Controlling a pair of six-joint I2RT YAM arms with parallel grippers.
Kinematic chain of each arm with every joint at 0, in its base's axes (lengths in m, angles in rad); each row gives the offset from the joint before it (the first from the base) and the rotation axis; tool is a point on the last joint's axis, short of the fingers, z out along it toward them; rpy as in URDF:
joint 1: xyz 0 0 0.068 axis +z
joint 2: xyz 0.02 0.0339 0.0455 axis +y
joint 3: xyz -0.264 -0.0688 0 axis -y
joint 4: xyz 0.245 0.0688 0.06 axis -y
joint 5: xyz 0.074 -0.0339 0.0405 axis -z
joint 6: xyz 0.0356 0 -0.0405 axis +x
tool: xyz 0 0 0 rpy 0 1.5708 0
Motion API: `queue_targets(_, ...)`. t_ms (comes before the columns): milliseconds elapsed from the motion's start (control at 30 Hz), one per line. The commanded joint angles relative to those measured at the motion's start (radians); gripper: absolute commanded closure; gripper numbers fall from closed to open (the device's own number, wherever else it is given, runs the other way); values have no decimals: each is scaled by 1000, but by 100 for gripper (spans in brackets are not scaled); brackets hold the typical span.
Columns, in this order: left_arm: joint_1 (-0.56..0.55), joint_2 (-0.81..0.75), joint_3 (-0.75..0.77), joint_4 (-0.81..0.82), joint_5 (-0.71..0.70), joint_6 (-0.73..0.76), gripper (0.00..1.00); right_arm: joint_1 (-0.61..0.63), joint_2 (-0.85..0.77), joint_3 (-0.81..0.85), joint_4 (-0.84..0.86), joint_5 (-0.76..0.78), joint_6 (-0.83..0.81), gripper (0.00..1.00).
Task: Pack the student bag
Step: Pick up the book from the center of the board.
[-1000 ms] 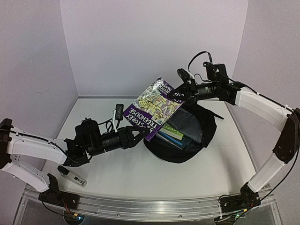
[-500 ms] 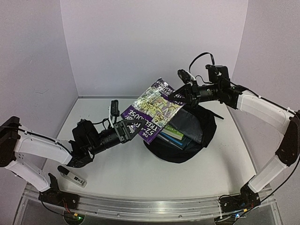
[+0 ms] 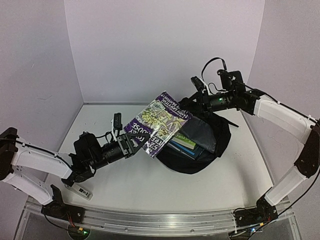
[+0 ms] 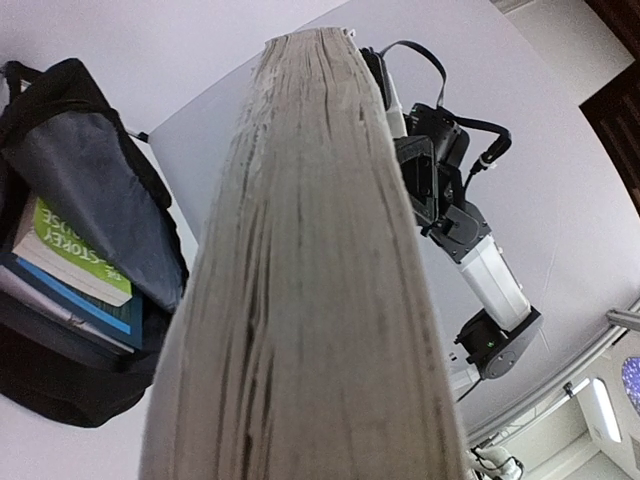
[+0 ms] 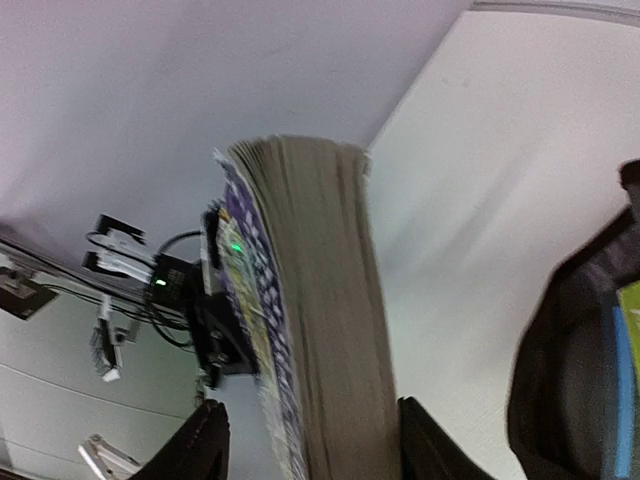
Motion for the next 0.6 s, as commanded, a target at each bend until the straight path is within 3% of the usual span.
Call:
queue_targets(0,6,-130,-38,25,-124,-12,100,2,-1,91,-249,321,-314,43)
queue_targets(267,6,-244,-110,-82,-242,-49,100,39,96,88,-362,718,-588,45)
queue_targets(567,5,-272,-133,-108,-273,-60,100,141,228,128,-364,947,-671,53)
